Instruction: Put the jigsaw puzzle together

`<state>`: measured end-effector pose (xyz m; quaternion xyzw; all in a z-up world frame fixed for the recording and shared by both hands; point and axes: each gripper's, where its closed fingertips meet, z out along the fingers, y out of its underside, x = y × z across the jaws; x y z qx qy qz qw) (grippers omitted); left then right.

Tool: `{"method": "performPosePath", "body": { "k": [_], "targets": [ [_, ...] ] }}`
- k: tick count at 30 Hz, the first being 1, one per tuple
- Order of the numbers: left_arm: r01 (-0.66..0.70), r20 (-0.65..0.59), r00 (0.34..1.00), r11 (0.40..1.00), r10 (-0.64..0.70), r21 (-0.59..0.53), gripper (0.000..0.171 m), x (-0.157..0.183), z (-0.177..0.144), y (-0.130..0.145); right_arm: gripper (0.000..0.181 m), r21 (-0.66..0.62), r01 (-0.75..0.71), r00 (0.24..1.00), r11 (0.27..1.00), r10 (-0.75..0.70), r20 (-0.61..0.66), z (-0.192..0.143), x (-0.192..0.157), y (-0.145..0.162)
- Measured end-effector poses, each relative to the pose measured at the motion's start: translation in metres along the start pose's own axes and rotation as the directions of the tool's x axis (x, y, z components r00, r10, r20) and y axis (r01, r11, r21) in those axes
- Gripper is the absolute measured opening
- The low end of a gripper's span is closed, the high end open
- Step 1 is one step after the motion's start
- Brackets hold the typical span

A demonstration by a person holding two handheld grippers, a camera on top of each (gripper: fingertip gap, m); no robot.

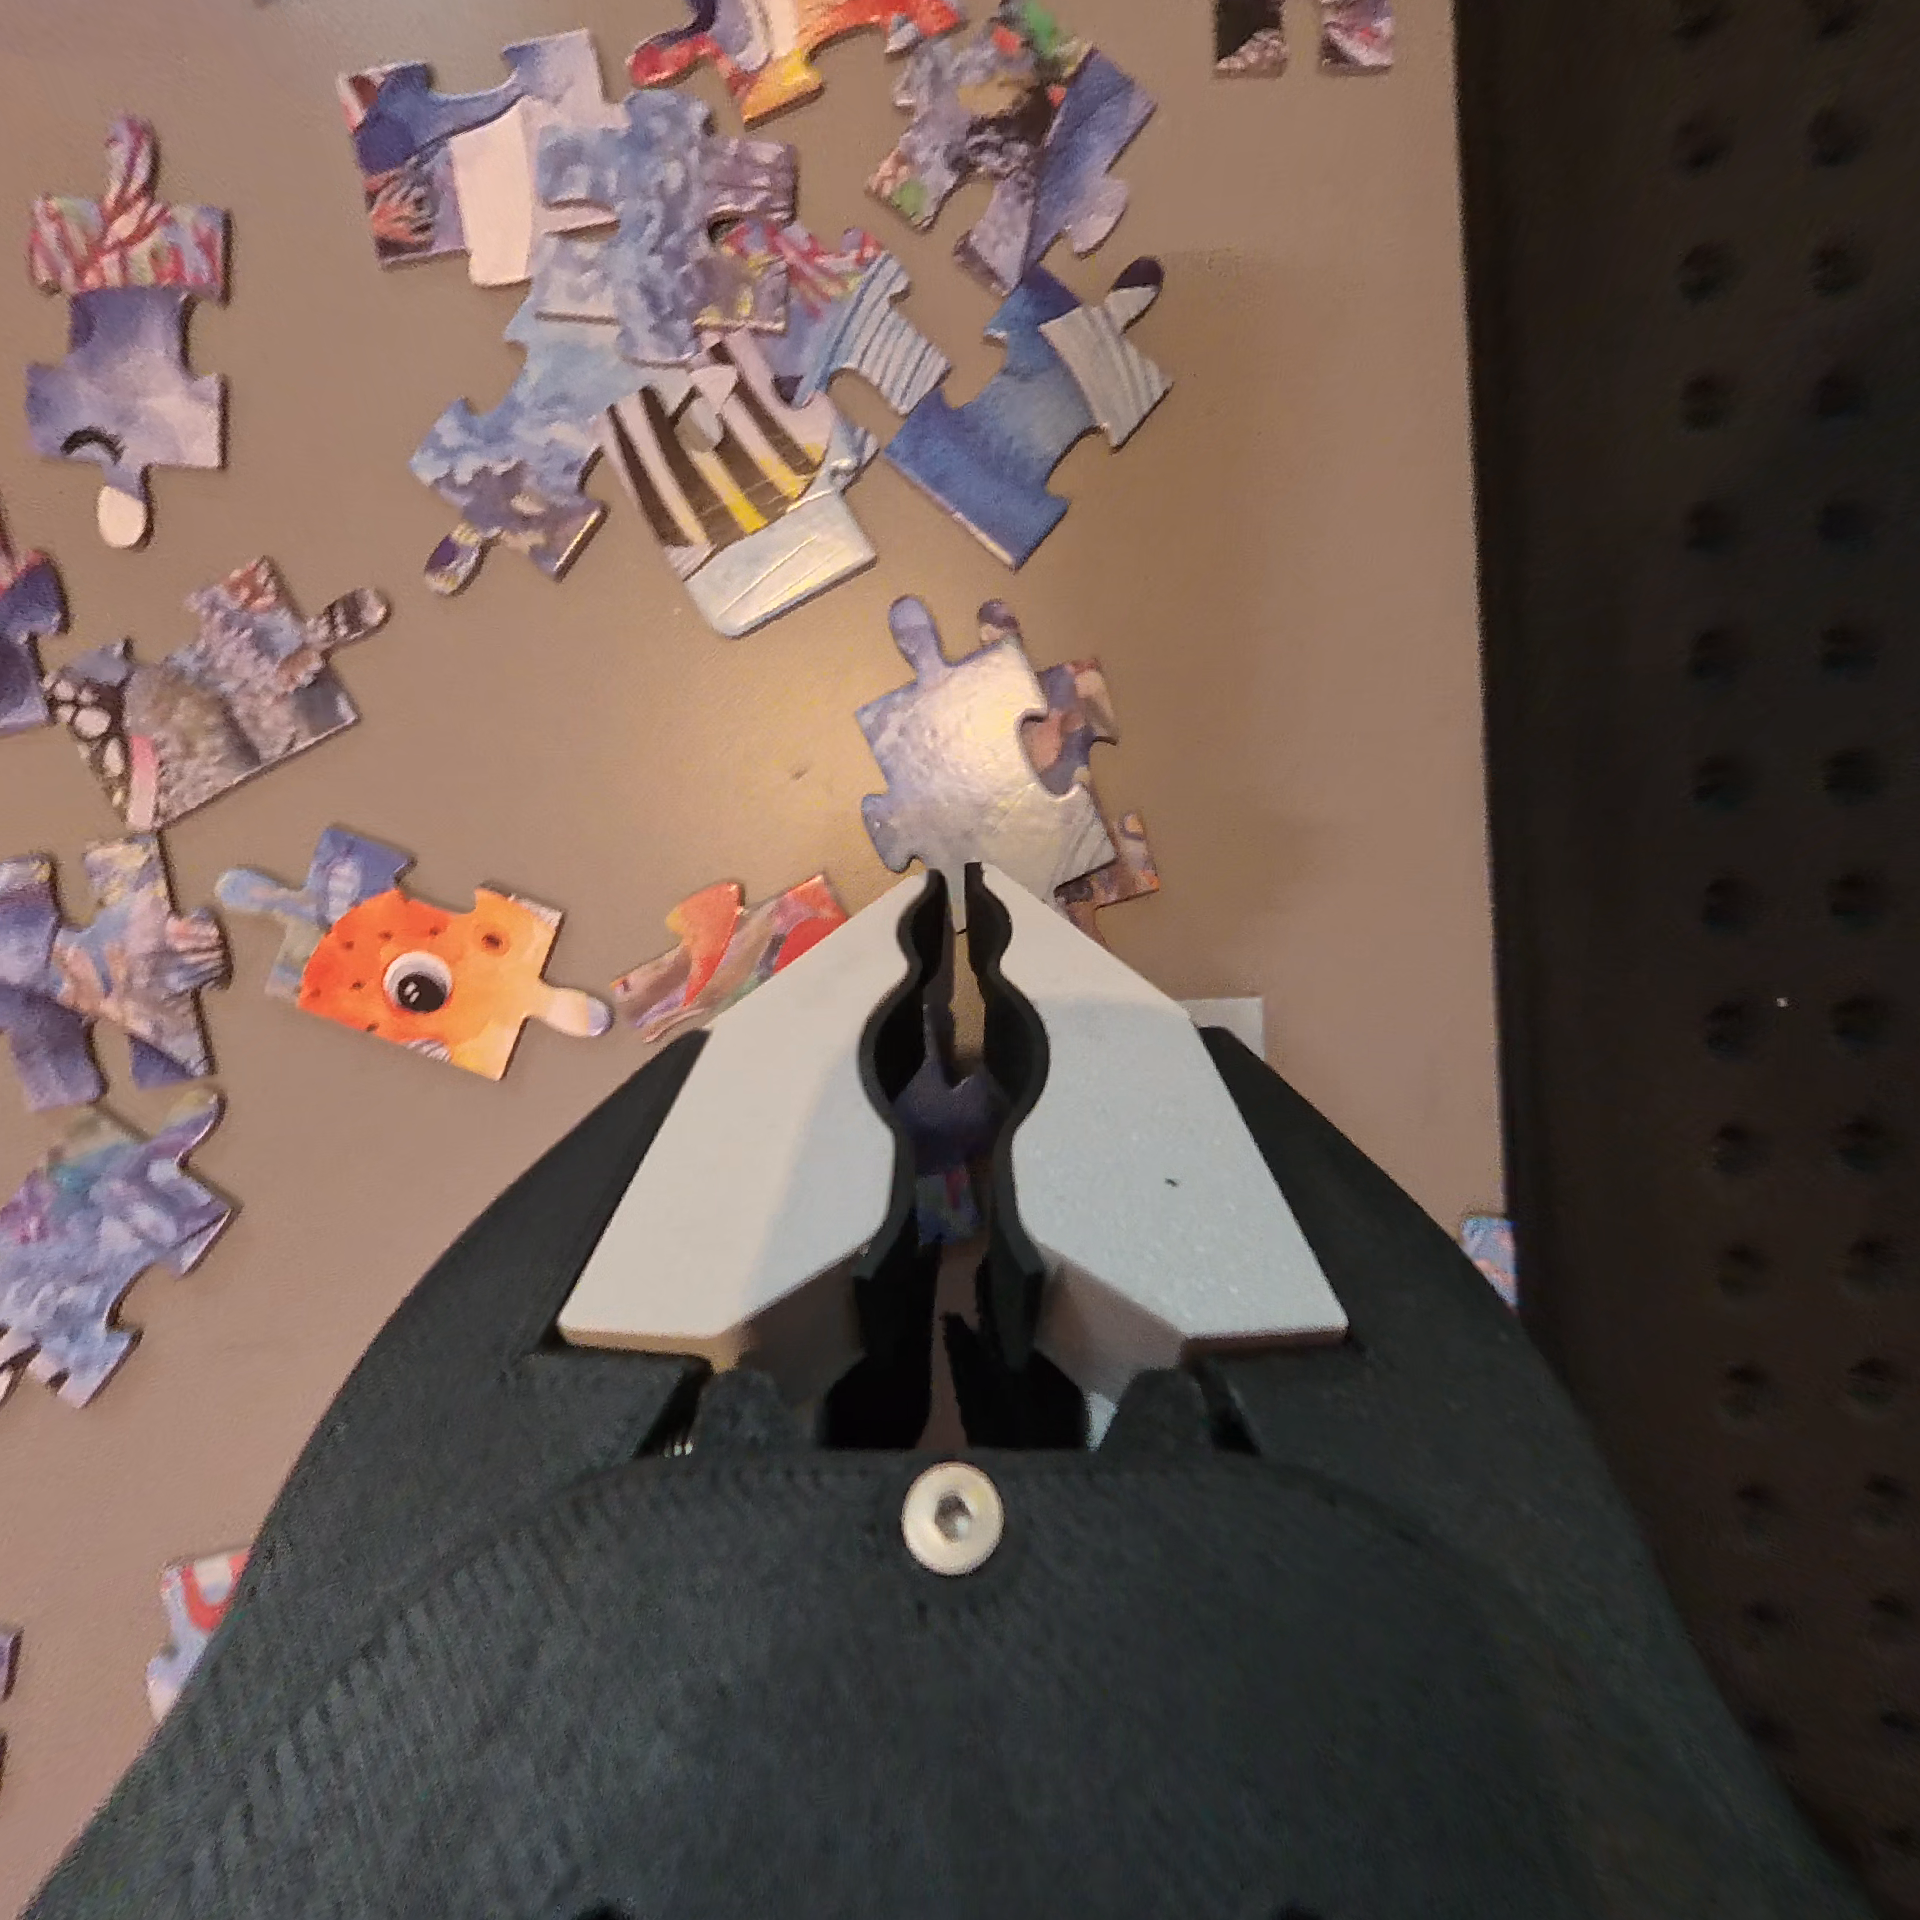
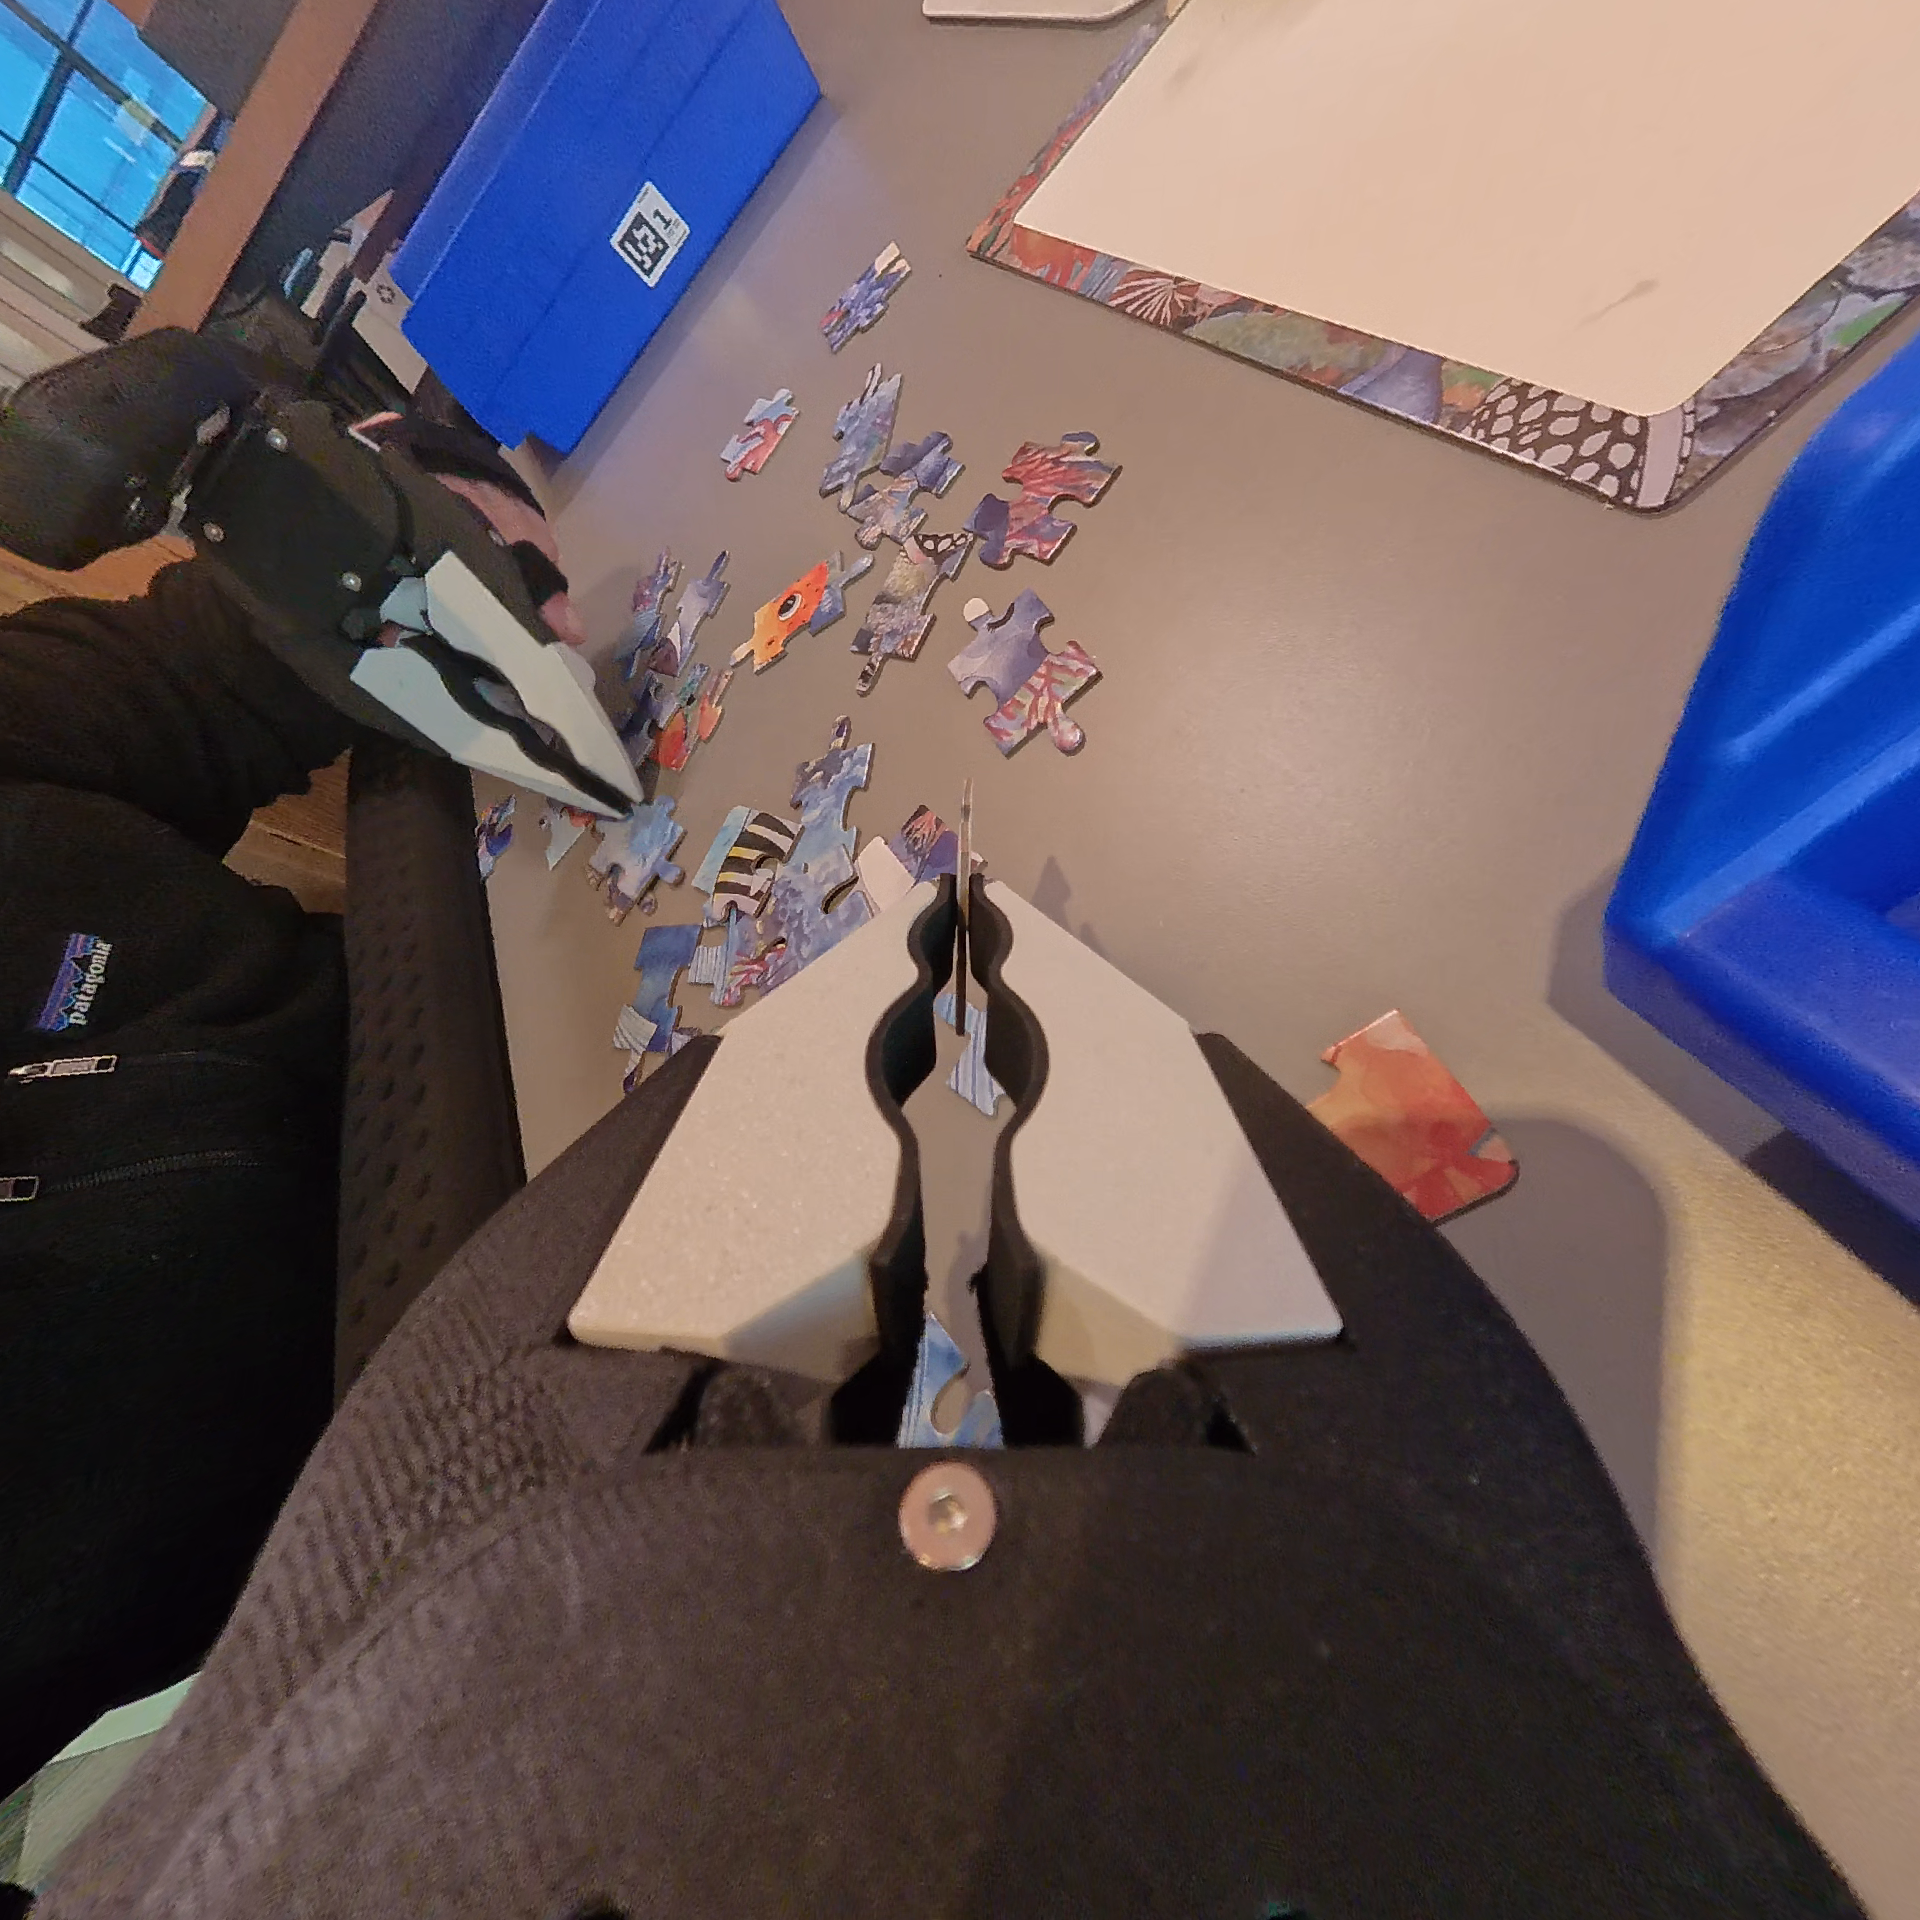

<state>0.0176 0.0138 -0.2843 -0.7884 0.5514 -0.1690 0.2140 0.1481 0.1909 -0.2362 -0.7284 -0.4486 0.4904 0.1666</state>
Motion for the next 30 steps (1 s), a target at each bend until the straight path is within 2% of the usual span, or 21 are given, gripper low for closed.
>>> {"method": "performPosePath", "body": {
  "k": [2,5,7,9,12,19,25,30],
  "targets": [
    [-0.026,-0.027,0.999,1.000,0.026,0.003,0.003,0.008,0.003,-0.004,0.000,0.002,0.003,1.000,1.000,-0.003,0.000,0.000,-0.001,0.000],
    [-0.059,-0.016,0.998,0.998,0.059,-0.003,0.022,0.007,-0.002,-0.005,0.000,0.006,0.007,1.000,1.000,-0.007,-0.001,-0.002,-0.001,-0.001],
    [-0.035,0.012,0.999,0.999,0.035,0.012,0.036,-0.002,-0.012,-0.005,0.000,0.013,0.009,1.000,1.000,-0.009,-0.001,-0.003,-0.002,-0.003],
    [-0.012,0.035,0.999,0.998,0.010,0.062,0.037,-0.010,-0.025,-0.010,0.000,0.017,0.014,1.000,1.000,-0.014,0.001,-0.003,-0.003,-0.004],
    [-0.013,0.075,0.997,0.997,0.007,0.078,0.044,-0.021,-0.030,-0.017,0.000,0.015,0.021,1.000,1.000,-0.021,0.003,-0.002,-0.005,-0.004],
    [-0.064,0.083,0.995,0.997,0.061,0.032,0.046,-0.032,0.000,-0.041,0.000,0.026,0.025,1.000,0.999,-0.025,0.001,-0.005,-0.005,-0.005],
    [0.001,0.053,0.999,1.000,-0.002,0.025,0.047,-0.044,0.022,-0.055,0.000,0.019,0.030,1.000,0.999,-0.030,-0.001,-0.003,-0.005,-0.004],
    [0.025,0.041,0.999,1.000,-0.025,0.007,0.042,-0.044,0.034,-0.054,0.000,0.017,0.034,0.999,0.999,-0.034,-0.004,-0.003,-0.005,-0.004]
  ]
}}
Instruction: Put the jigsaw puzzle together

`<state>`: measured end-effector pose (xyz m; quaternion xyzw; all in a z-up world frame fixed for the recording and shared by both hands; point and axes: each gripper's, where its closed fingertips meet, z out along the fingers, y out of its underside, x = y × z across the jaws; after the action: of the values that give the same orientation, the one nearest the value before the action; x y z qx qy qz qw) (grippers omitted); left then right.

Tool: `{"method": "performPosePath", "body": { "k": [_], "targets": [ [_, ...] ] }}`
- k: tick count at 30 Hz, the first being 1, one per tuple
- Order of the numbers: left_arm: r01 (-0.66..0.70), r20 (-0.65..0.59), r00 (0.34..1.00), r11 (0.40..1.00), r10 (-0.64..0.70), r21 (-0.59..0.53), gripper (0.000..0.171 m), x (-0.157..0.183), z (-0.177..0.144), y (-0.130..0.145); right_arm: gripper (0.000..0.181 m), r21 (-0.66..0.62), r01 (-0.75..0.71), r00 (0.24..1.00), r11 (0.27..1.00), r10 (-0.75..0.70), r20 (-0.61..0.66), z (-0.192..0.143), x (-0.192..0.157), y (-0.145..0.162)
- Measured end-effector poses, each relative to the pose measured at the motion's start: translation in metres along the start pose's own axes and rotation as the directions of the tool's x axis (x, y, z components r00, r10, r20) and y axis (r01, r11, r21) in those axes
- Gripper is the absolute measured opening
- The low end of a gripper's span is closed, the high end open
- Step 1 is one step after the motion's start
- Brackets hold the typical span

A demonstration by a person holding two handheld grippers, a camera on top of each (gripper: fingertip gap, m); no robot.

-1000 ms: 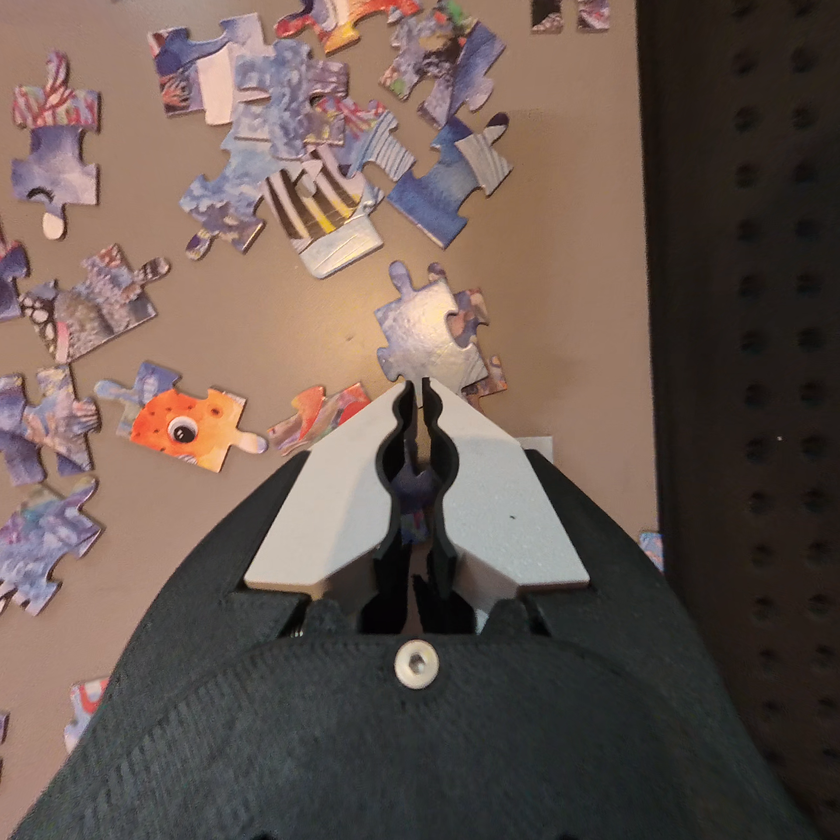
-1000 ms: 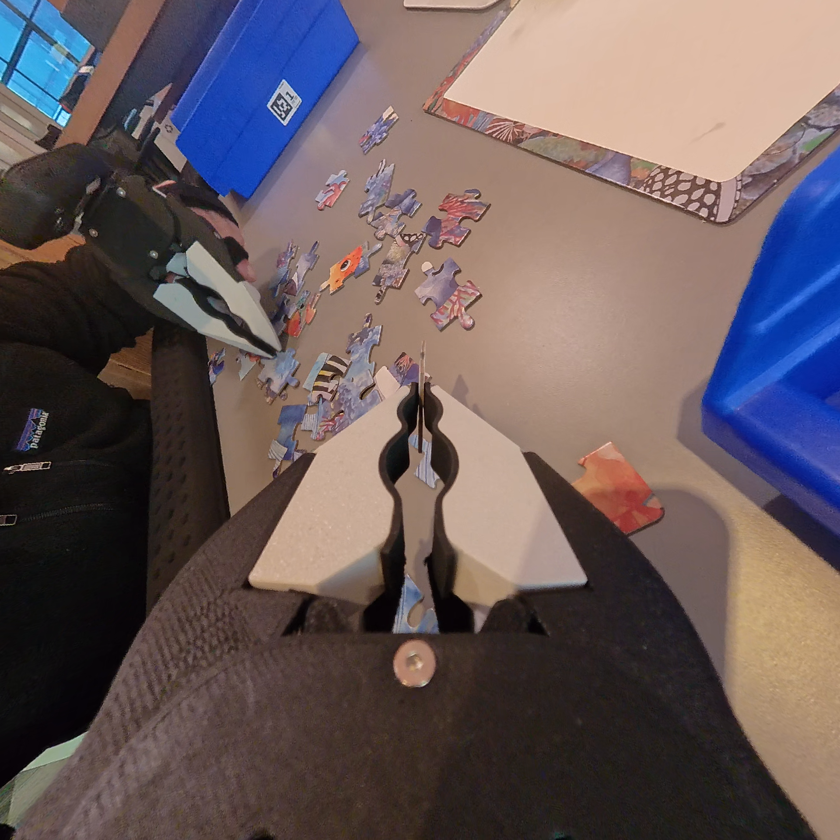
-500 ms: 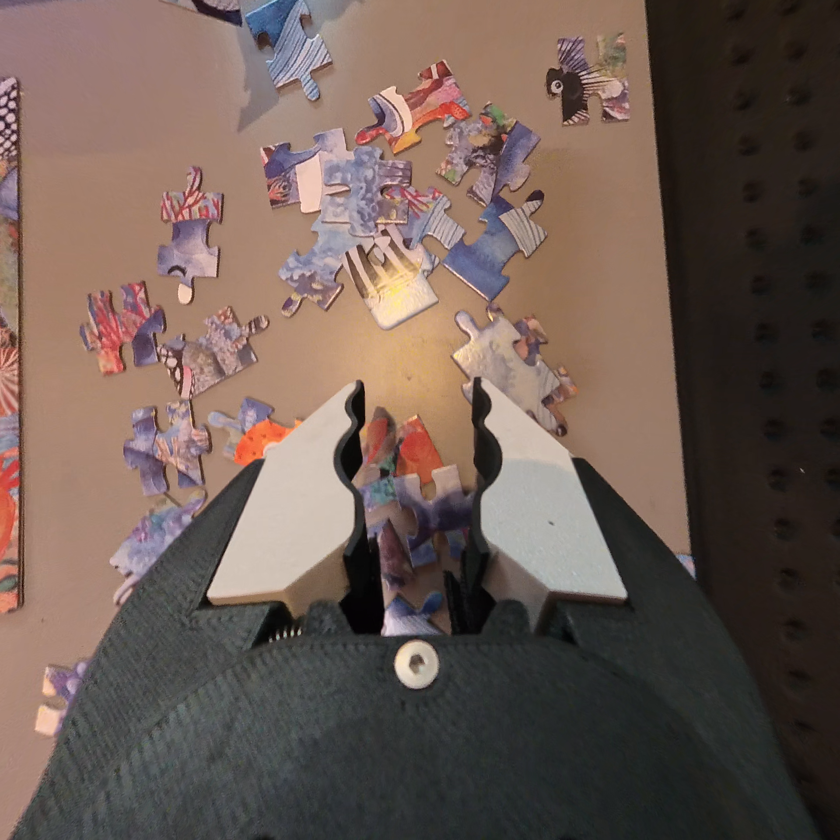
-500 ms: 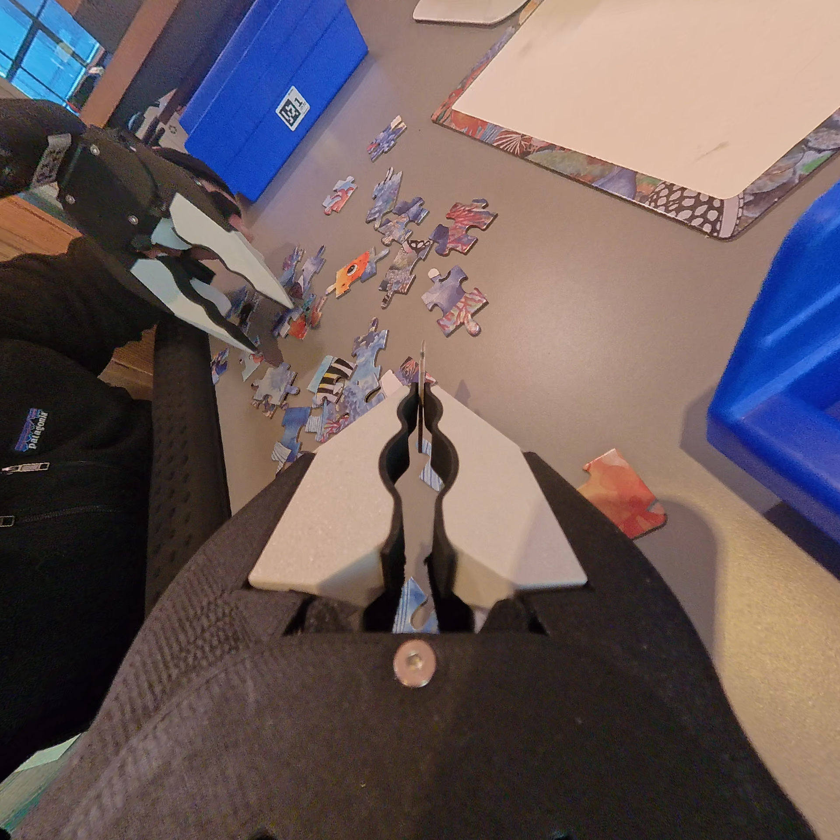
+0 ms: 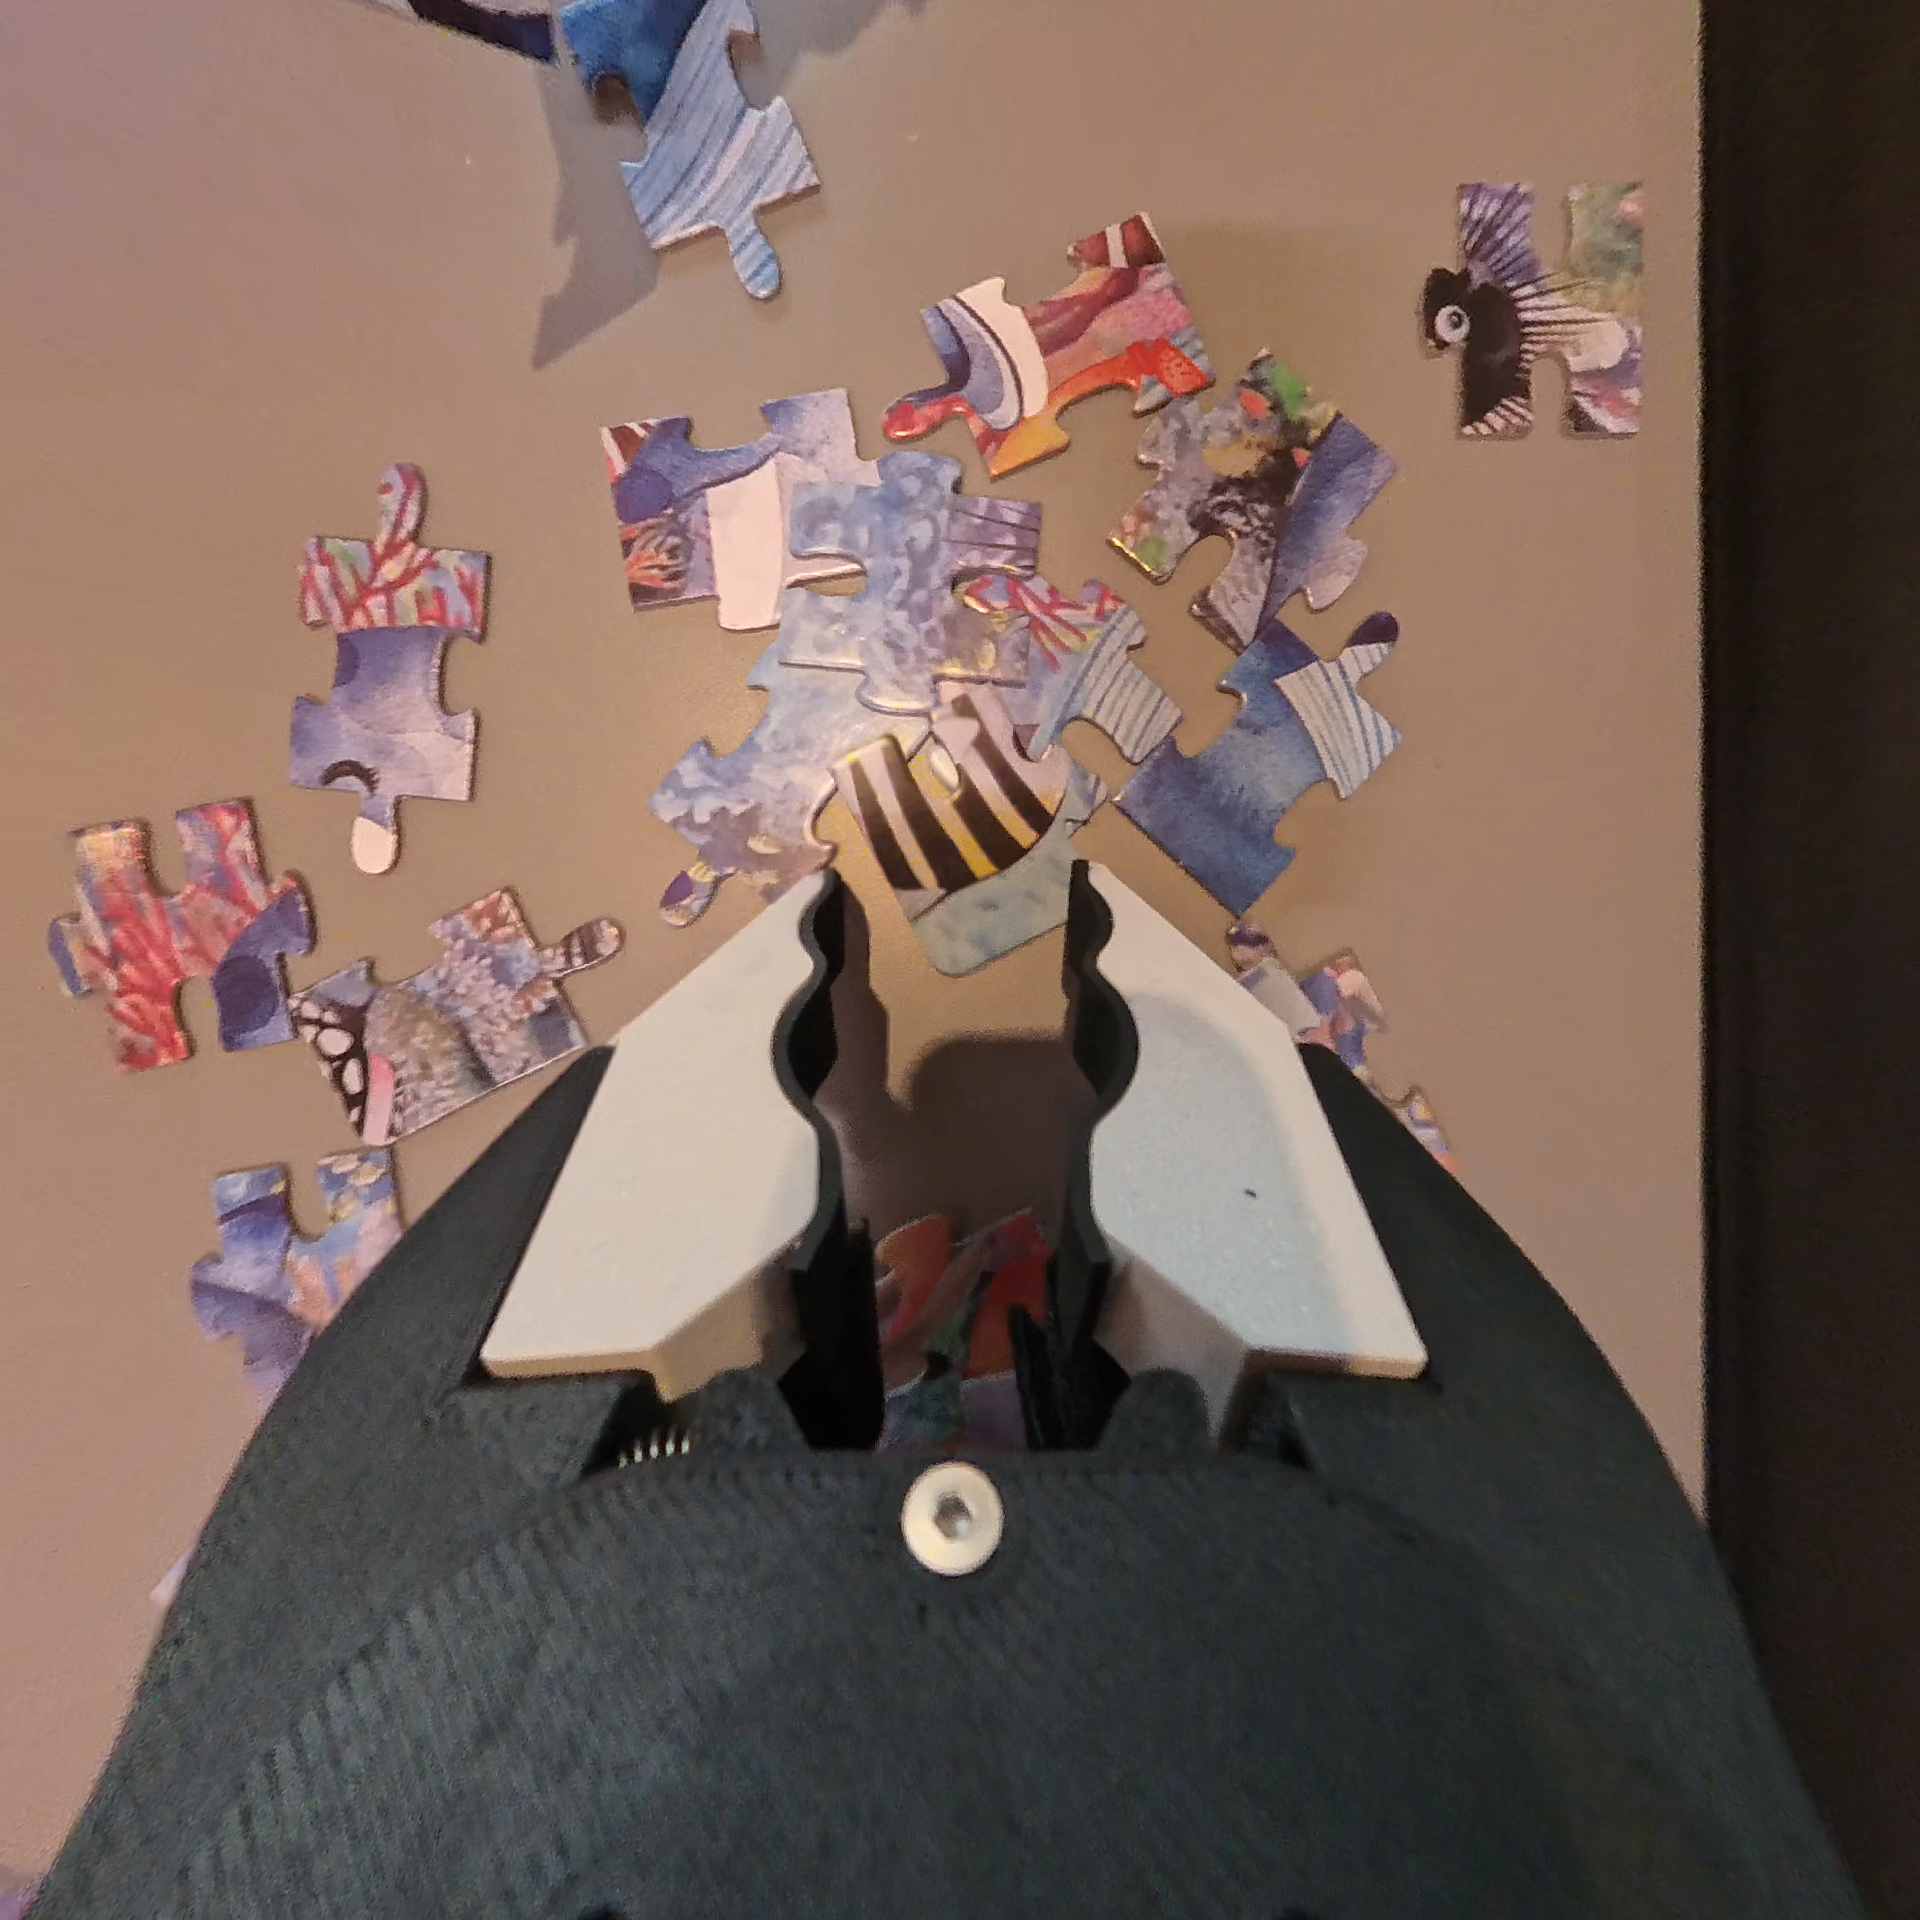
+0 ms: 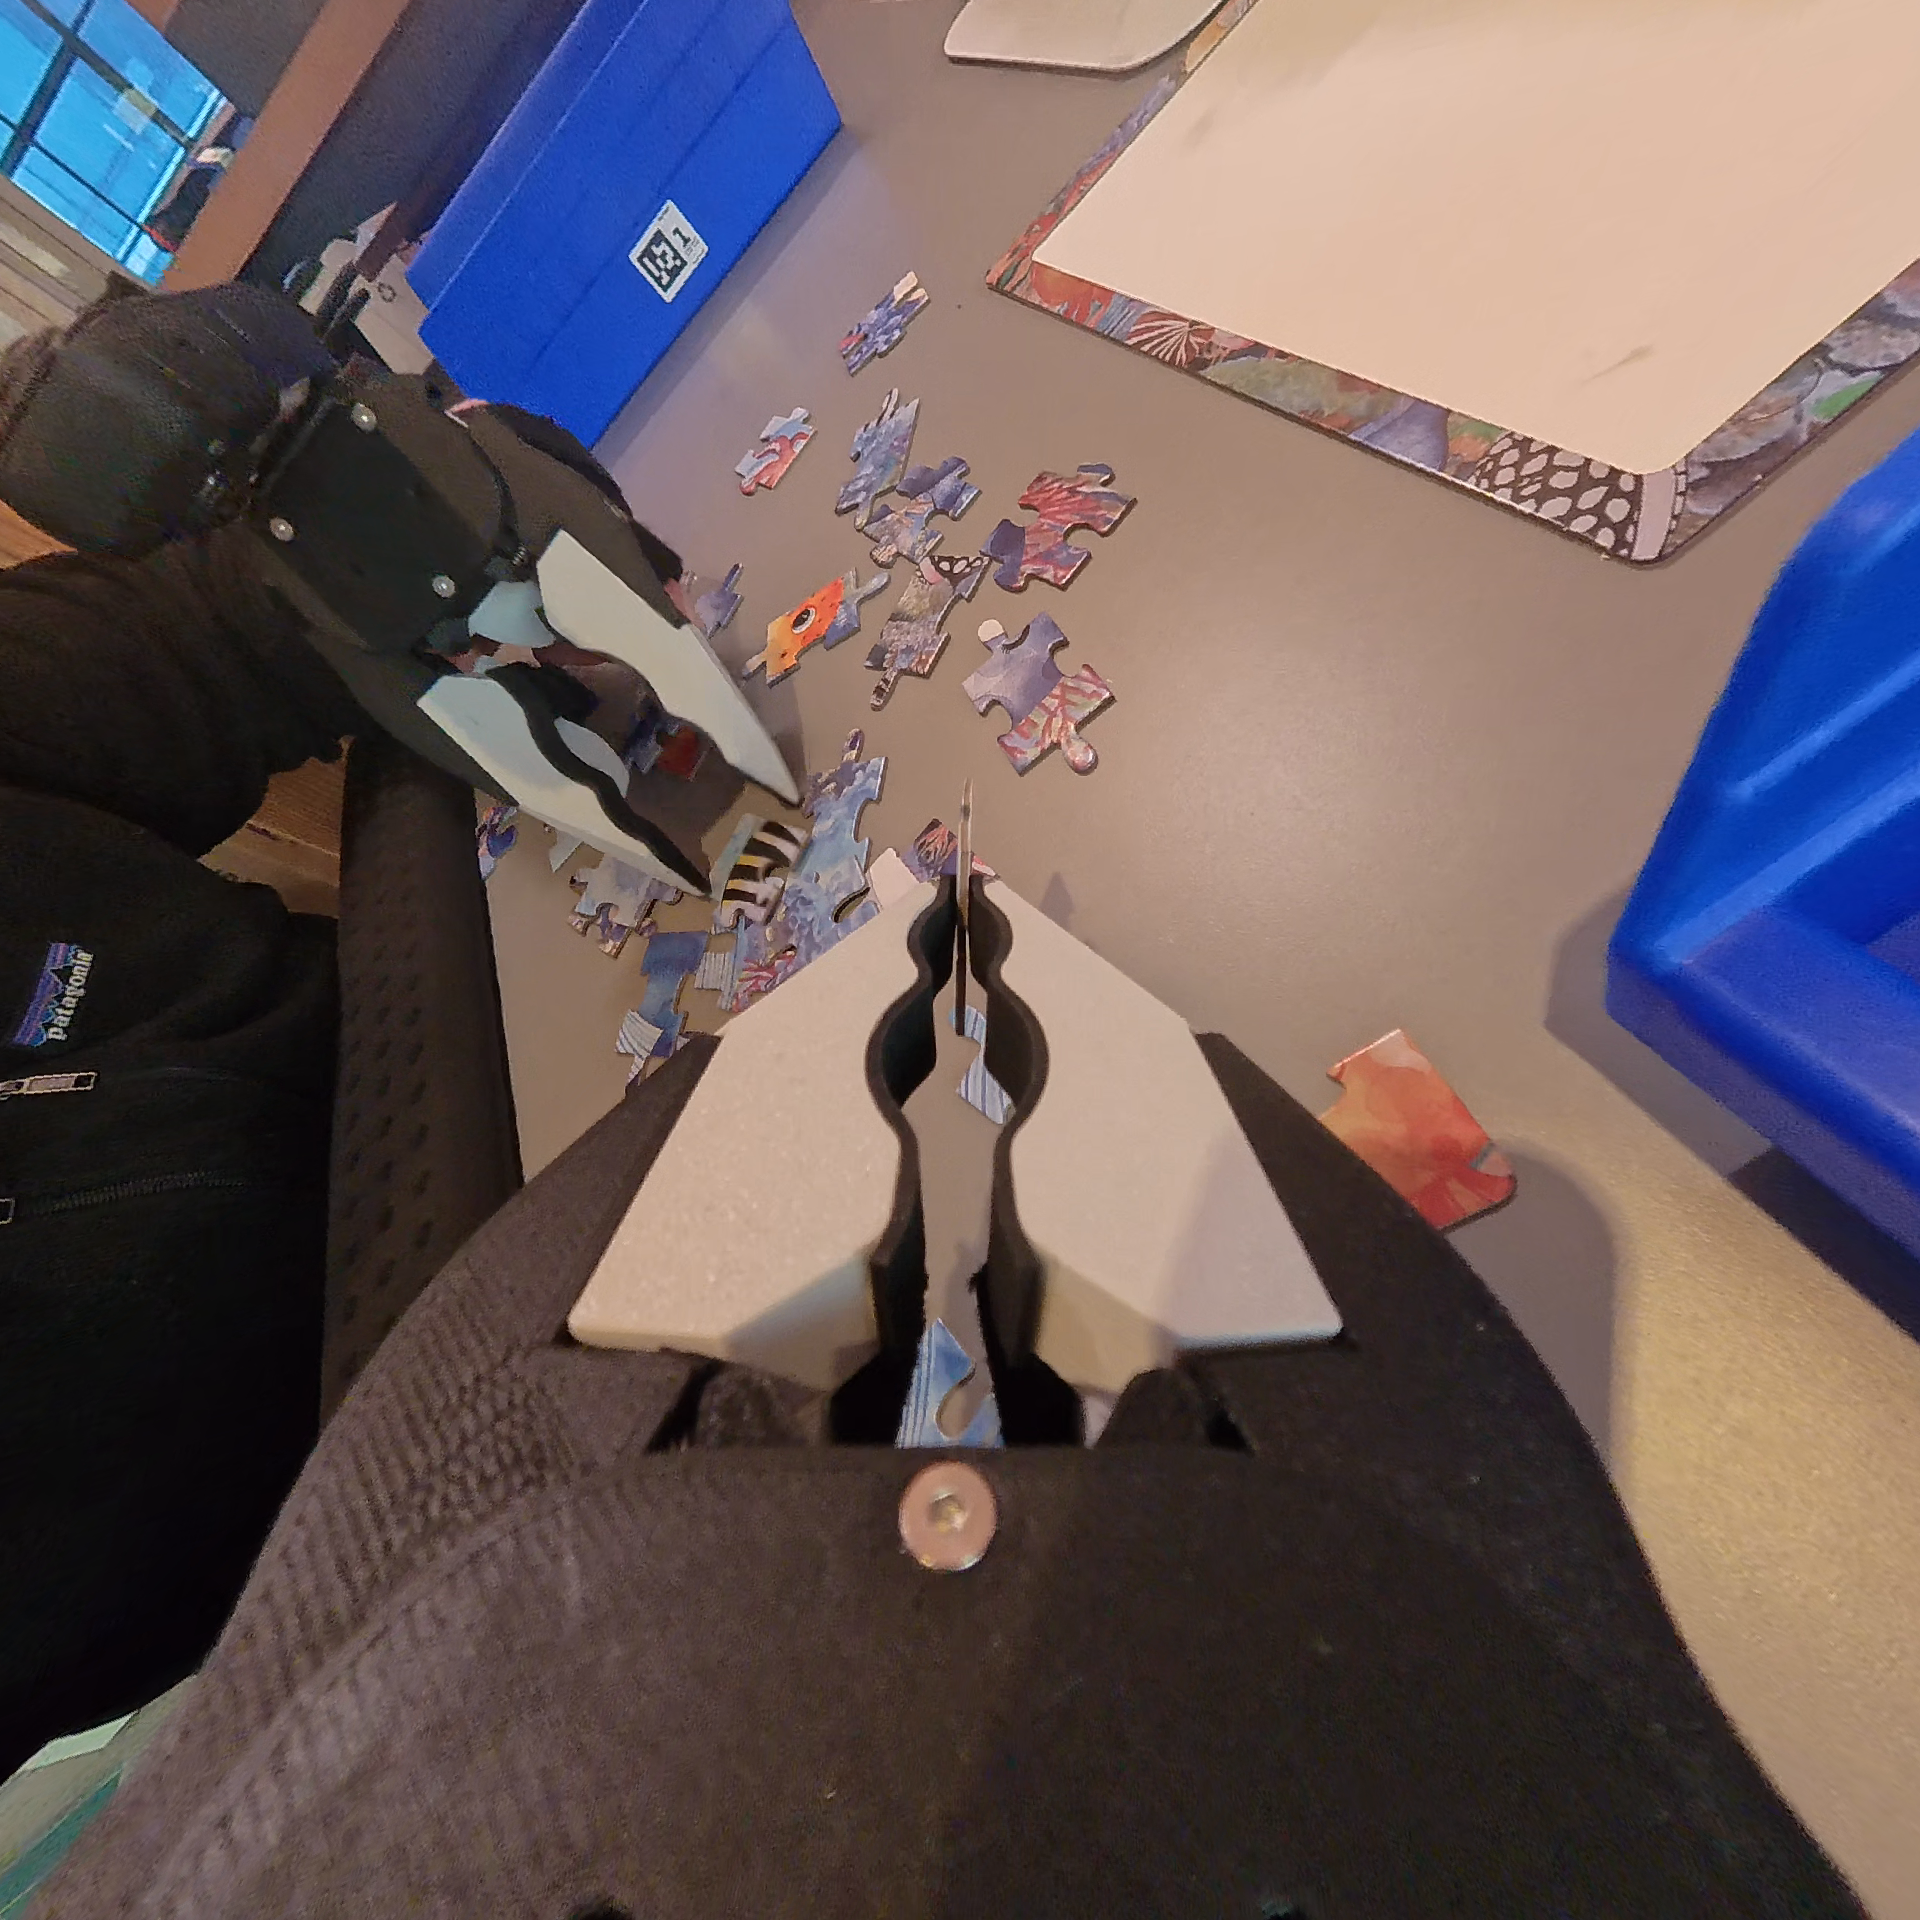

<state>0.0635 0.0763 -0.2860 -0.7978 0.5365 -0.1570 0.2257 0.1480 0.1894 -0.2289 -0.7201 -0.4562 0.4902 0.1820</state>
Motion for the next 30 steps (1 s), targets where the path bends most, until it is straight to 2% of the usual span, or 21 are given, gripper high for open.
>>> {"method": "performPosePath", "body": {
  "k": [3,6,9,20,24,26,30],
  "targets": [
    [0.014,-0.027,1.000,1.000,-0.013,0.025,0.033,0.005,0.002,-0.003,0.000,0.000,0.002,1.000,1.000,-0.002,0.000,0.000,0.000,0.000],
    [0.012,-0.023,1.000,0.999,-0.011,0.033,0.033,0.005,0.002,-0.004,0.000,-0.003,0.001,1.000,1.000,-0.001,-0.003,0.000,0.000,0.001],
    [-0.004,-0.023,1.000,0.999,0.005,0.051,0.018,0.006,0.000,-0.006,0.000,-0.003,0.000,1.000,1.000,0.000,-0.004,0.000,0.001,0.001],
    [-0.099,-0.059,0.993,0.993,0.102,0.058,0.012,0.022,0.001,-0.010,0.000,-0.002,0.007,1.000,1.000,-0.007,-0.006,-0.001,0.000,0.001],
    [-0.123,-0.119,0.984,0.991,0.129,0.058,0.010,0.033,0.000,-0.008,0.000,0.000,0.008,1.000,1.000,-0.008,-0.006,-0.002,0.000,0.000],
    [-0.141,-0.129,0.981,0.989,0.147,0.053,0.014,0.034,-0.001,-0.008,0.000,0.000,0.009,1.000,1.000,-0.009,-0.005,-0.002,0.000,0.000],
    [-0.135,-0.051,0.989,0.988,0.139,0.070,0.041,0.014,-0.002,-0.021,0.000,0.003,0.012,1.000,1.000,-0.012,-0.004,-0.002,0.000,-0.001]
  ]
}}
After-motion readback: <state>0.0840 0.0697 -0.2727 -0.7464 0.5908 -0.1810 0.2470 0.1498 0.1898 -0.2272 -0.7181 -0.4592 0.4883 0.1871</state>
